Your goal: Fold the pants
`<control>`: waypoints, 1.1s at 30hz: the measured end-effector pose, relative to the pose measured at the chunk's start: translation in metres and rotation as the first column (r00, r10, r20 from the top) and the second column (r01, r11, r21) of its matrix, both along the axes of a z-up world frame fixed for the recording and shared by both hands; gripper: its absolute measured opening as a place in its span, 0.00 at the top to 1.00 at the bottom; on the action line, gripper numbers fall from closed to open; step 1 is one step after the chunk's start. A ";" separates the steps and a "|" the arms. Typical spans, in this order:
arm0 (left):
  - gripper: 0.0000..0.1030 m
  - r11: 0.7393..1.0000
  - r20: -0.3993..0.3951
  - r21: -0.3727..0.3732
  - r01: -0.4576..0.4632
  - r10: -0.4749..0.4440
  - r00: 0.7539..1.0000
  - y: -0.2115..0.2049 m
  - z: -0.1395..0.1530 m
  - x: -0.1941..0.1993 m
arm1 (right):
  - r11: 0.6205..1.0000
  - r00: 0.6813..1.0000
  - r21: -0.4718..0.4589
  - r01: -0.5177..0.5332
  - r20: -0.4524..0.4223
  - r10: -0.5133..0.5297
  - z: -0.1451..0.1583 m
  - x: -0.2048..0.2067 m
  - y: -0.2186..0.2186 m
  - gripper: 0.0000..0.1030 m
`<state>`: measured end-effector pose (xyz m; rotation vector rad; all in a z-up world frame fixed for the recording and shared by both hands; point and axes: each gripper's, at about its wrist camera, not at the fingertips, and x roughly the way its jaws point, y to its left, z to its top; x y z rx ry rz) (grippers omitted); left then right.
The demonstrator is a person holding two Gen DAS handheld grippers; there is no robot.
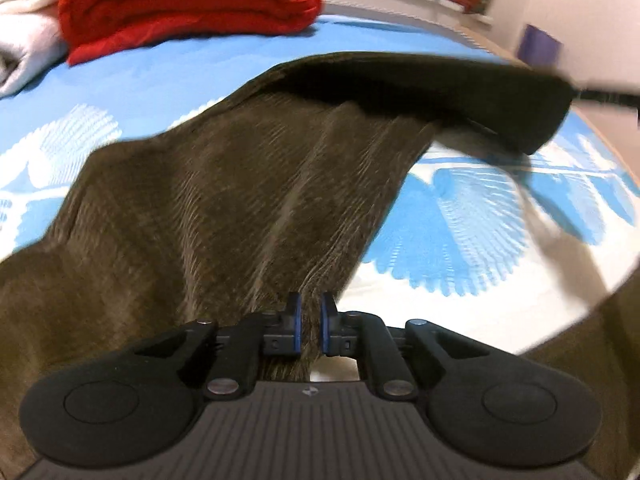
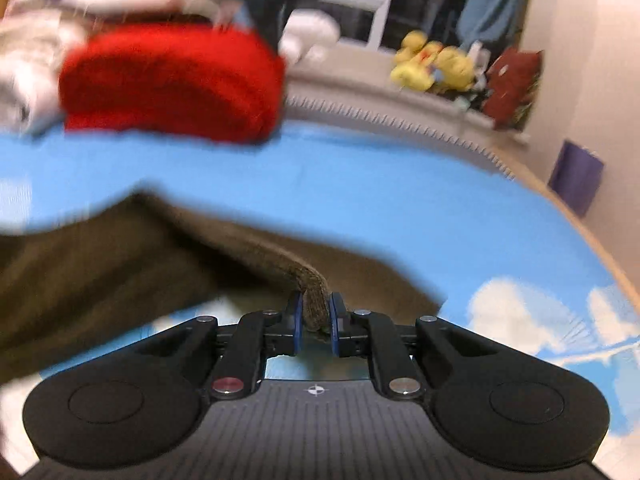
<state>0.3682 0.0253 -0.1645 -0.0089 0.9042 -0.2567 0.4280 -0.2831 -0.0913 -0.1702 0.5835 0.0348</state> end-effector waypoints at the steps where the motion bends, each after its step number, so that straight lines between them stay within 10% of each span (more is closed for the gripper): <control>1: 0.91 0.999 0.002 -0.009 0.040 -0.040 0.999 0.002 0.006 -0.003 | 1.000 1.000 0.020 0.009 0.011 -0.009 0.021 -0.001 -0.011 0.87; 8: 0.92 0.930 -0.029 -0.028 0.366 -0.367 0.930 0.017 0.017 -0.027 | 0.960 0.959 0.053 0.275 0.051 -0.277 0.152 0.050 -0.100 0.87; 13: 0.76 0.860 -0.062 -0.046 0.508 -0.510 0.858 0.012 0.019 -0.044 | 0.839 0.855 -0.181 0.513 0.026 -0.518 0.110 0.091 -0.135 0.58; 16: 0.66 0.844 -0.028 -0.101 0.527 -0.532 0.846 0.019 0.030 -0.045 | 0.831 0.831 -0.102 0.547 -0.052 -0.553 0.071 0.062 -0.156 0.58; 24: 0.62 0.933 0.031 -0.114 0.341 -0.340 0.940 0.071 0.052 -0.034 | 0.684 0.691 0.138 0.716 -0.283 -0.666 -0.034 -0.068 -0.198 0.57; 28: 0.55 0.994 0.011 -0.063 0.087 -0.086 0.996 0.117 0.062 -0.020 | 0.621 0.593 0.073 0.780 -0.404 -0.697 -0.083 -0.098 -0.219 0.56; 33: 0.43 0.950 -0.063 0.020 -0.313 0.314 0.947 0.205 0.054 -0.006 | 0.659 0.612 0.024 0.751 -0.398 -0.683 -0.097 -0.103 -0.222 0.36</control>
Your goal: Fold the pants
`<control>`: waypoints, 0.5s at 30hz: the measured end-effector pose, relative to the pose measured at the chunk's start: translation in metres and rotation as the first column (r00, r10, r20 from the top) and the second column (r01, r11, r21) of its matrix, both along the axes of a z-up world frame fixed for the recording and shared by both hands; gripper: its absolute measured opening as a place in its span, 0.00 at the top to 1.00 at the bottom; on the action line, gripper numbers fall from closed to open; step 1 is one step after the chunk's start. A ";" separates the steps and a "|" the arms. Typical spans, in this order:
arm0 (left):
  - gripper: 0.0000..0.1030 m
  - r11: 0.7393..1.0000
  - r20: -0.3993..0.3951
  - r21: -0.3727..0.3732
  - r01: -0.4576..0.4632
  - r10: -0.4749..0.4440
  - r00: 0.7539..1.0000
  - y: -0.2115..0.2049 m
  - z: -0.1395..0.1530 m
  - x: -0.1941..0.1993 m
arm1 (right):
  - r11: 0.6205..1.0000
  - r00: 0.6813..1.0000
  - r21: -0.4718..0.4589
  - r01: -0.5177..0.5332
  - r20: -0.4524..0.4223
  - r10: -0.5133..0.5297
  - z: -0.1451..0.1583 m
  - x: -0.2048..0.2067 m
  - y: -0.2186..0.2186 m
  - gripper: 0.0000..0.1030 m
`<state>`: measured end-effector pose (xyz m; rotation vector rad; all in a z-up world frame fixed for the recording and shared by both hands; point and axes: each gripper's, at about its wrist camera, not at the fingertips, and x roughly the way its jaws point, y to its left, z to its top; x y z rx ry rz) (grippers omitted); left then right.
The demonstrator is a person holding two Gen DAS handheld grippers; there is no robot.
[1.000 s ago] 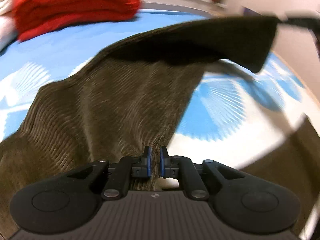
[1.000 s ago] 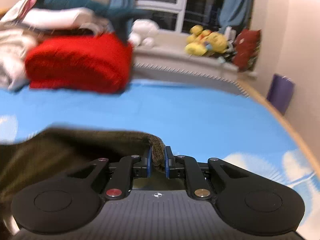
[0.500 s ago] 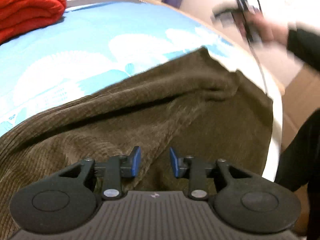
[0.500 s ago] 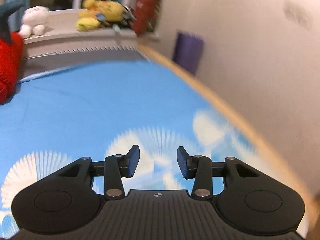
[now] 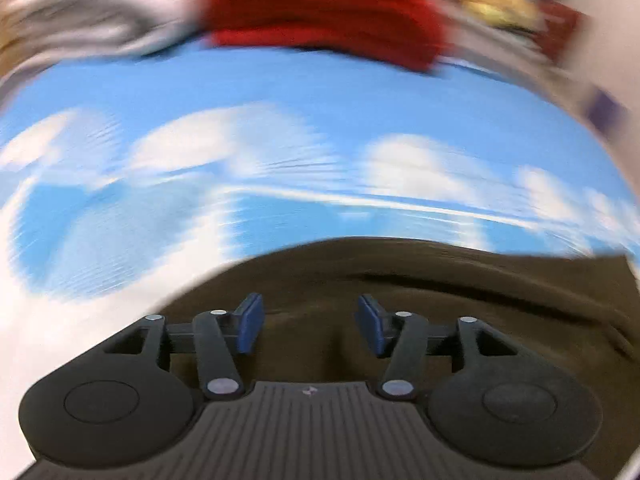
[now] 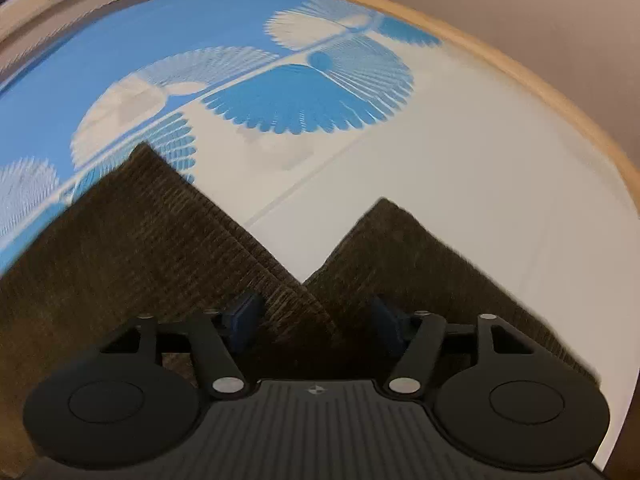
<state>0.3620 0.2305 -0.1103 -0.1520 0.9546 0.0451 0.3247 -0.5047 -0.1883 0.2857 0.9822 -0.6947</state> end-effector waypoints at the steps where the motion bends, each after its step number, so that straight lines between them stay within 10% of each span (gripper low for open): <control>1: 0.40 0.998 -0.030 0.016 -0.069 0.069 0.997 0.015 -0.005 0.001 | 0.999 0.999 -0.023 -0.030 -0.012 0.030 -0.002 0.002 0.004 0.36; 7: 0.32 0.973 -0.175 0.109 -0.201 0.218 0.960 0.060 -0.031 -0.002 | 0.982 0.985 -0.079 -0.170 -0.019 0.169 -0.003 0.017 0.012 0.87; 15: 0.31 0.976 -0.121 0.096 -0.197 0.207 0.971 0.053 -0.040 0.004 | 0.966 0.972 -0.229 -0.120 0.171 0.161 0.020 0.043 -0.008 0.89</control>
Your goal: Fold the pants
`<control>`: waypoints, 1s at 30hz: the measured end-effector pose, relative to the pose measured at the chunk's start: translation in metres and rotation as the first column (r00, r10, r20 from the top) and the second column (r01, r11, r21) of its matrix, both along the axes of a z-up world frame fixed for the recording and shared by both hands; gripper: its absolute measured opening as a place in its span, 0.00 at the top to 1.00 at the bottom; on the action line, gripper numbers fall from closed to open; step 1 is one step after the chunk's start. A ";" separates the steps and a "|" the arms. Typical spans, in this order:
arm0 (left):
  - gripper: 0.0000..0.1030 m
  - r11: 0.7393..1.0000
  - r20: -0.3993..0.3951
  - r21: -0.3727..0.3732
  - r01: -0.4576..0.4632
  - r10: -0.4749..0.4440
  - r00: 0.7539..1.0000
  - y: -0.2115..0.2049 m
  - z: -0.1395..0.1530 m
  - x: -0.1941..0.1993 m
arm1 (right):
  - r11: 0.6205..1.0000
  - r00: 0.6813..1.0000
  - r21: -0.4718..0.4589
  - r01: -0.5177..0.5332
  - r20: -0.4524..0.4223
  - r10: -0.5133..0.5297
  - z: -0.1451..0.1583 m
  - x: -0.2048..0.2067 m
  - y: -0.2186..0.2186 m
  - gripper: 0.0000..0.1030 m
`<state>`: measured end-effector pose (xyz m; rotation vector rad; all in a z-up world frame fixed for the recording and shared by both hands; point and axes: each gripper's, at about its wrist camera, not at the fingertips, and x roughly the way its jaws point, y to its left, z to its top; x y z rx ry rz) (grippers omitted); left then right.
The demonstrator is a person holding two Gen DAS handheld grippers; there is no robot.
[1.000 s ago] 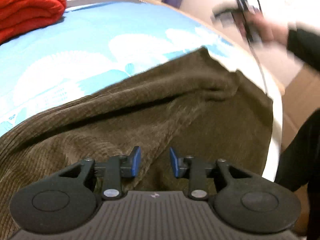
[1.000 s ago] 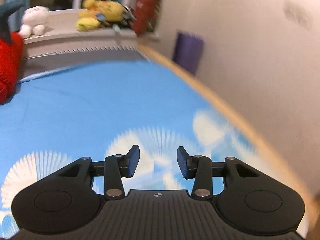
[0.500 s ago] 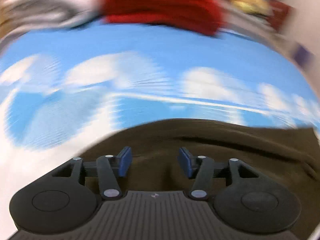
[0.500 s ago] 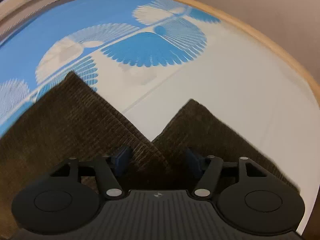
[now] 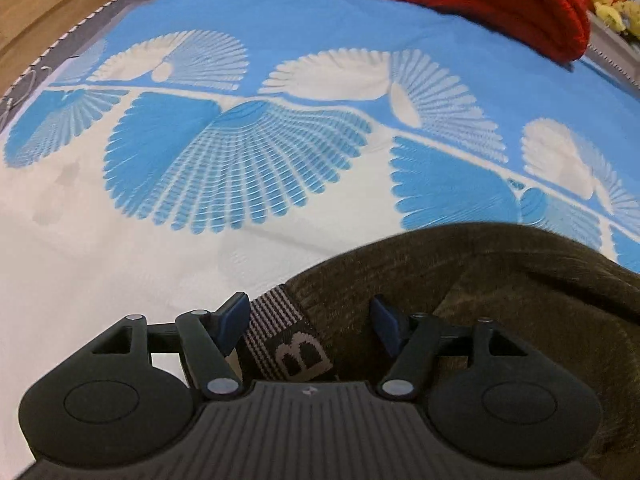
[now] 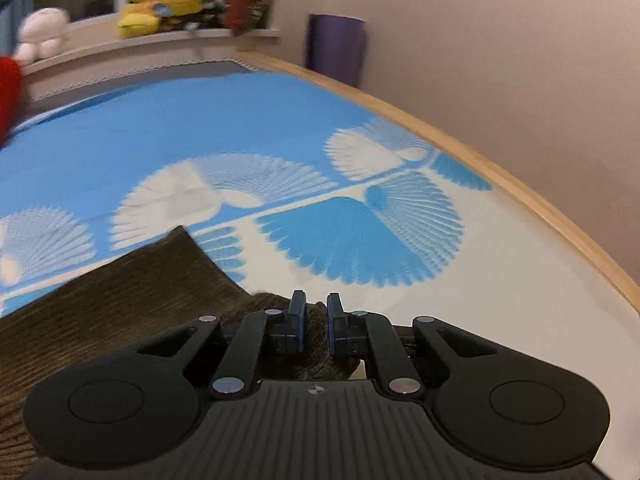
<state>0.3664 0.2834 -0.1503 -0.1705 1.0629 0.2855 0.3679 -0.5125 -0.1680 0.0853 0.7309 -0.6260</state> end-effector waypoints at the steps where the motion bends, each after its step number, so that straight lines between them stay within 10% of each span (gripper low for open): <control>1: 0.31 1.000 0.011 0.002 0.006 -0.006 1.000 -0.003 -0.001 0.001 | 0.999 0.999 0.005 0.034 -0.032 -0.034 -0.005 0.004 -0.003 0.89; 6: 0.31 1.000 0.017 -0.004 0.002 -0.001 1.000 -0.002 -0.002 0.009 | 0.989 0.979 -0.018 0.144 -0.146 -0.145 -0.024 0.021 -0.005 0.81; 9: 0.31 0.999 0.018 -0.022 -0.034 0.035 0.999 0.004 0.000 0.012 | 0.978 0.982 -0.085 0.190 0.014 -0.190 0.009 0.026 0.010 0.61; 15: 0.31 0.999 -0.016 -0.010 -0.052 0.052 0.999 0.005 -0.004 0.015 | 0.944 0.988 0.311 -0.109 0.140 0.068 0.014 0.071 0.056 0.47; 20: 0.29 0.999 -0.023 -0.010 -0.039 0.039 0.999 0.005 -0.003 0.015 | 0.883 0.999 0.468 -0.047 0.032 0.037 -0.014 0.108 0.089 0.42; 25: 0.23 1.000 -0.050 0.023 -0.009 0.010 0.999 0.003 -0.008 0.016 | 0.949 0.994 0.308 0.063 -0.105 -0.032 -0.029 0.127 0.123 0.41; 27: 0.23 0.999 -0.047 0.032 0.000 0.001 0.999 0.001 -0.008 0.017 | 0.981 0.988 0.188 0.046 -0.153 -0.017 -0.034 0.136 0.138 0.51; 29: 0.23 0.999 -0.039 0.029 0.012 -0.011 0.999 -0.001 -0.007 0.017 | 0.992 0.987 0.117 0.056 -0.156 -0.038 -0.035 0.142 0.140 0.91; 30: 0.23 0.999 -0.030 0.031 0.018 -0.017 0.999 -0.002 -0.006 0.017 | 0.994 0.985 0.085 0.067 -0.167 -0.052 -0.035 0.149 0.139 0.94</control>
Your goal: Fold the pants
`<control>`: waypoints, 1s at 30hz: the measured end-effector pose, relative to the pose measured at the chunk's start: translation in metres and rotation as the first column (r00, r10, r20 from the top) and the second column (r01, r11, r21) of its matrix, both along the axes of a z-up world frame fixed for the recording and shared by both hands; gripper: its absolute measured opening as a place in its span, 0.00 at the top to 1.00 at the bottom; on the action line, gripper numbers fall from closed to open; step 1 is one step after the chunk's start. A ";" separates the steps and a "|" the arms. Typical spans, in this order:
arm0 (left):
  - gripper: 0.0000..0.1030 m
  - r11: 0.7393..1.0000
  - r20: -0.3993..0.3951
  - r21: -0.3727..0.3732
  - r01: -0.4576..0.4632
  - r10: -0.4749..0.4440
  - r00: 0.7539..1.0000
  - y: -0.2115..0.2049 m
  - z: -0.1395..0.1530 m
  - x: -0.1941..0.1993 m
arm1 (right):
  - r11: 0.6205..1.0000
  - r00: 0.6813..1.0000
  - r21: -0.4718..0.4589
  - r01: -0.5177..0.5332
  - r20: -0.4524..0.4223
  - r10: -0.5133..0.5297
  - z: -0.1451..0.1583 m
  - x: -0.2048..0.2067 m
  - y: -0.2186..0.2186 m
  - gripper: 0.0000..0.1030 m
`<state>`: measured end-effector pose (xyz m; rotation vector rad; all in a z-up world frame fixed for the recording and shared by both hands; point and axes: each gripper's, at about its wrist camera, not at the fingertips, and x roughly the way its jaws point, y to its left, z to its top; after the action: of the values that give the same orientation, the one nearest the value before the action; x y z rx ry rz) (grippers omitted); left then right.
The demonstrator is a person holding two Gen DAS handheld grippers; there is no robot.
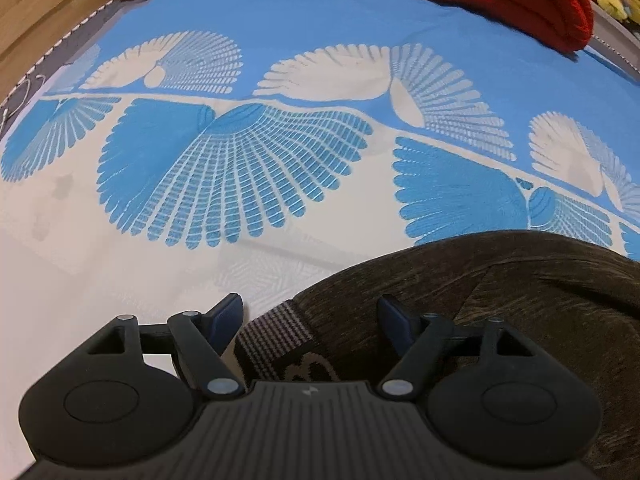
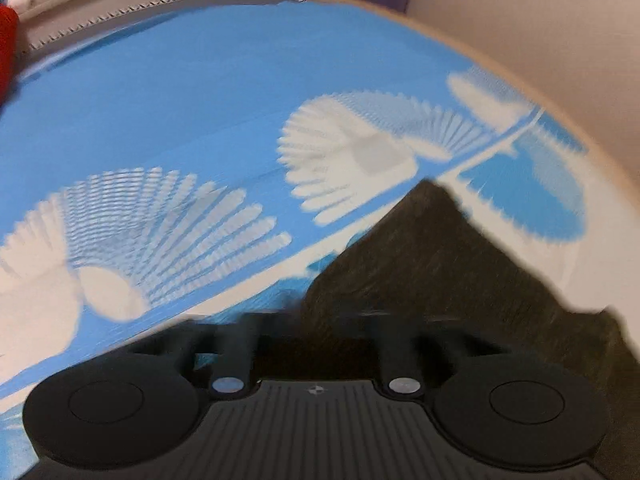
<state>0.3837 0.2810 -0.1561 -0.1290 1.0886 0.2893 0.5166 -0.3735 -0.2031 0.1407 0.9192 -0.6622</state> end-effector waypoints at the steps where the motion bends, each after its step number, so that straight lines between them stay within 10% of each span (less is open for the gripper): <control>1: 0.23 1.000 0.011 0.001 0.006 -0.006 1.000 -0.001 0.002 0.000 | 1.000 1.000 0.005 0.018 0.020 -0.018 0.002 0.003 -0.004 0.94; 6: 0.24 0.999 0.085 -0.019 0.042 -0.040 0.996 -0.009 0.014 0.001 | 0.999 0.934 -0.047 0.018 0.356 0.000 0.035 0.005 -0.031 0.93; 10: 0.24 0.996 0.148 -0.048 0.072 -0.064 0.987 -0.016 0.027 0.002 | 1.000 0.975 0.001 0.000 0.221 0.000 0.028 0.008 -0.047 0.83; 19: 0.24 0.961 0.158 -0.080 0.263 -0.249 0.956 -0.052 0.038 -0.004 | 0.974 0.940 -0.065 -0.217 0.255 0.227 0.070 -0.084 -0.042 0.67; 25: 0.24 0.881 0.067 -0.043 0.470 -0.467 0.882 -0.081 0.018 -0.026 | 0.960 0.907 -0.055 -0.275 0.317 0.278 0.118 -0.175 -0.034 0.65; 30: 0.27 0.874 -0.114 0.097 0.476 -0.465 0.878 -0.091 -0.017 -0.045 | 0.950 0.900 0.013 -0.311 0.324 0.290 0.146 -0.250 -0.036 0.63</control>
<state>0.3386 0.1904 -0.1736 0.2627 1.1492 -0.0818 0.2665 -0.4100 -0.0574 0.1543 0.6305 -0.3081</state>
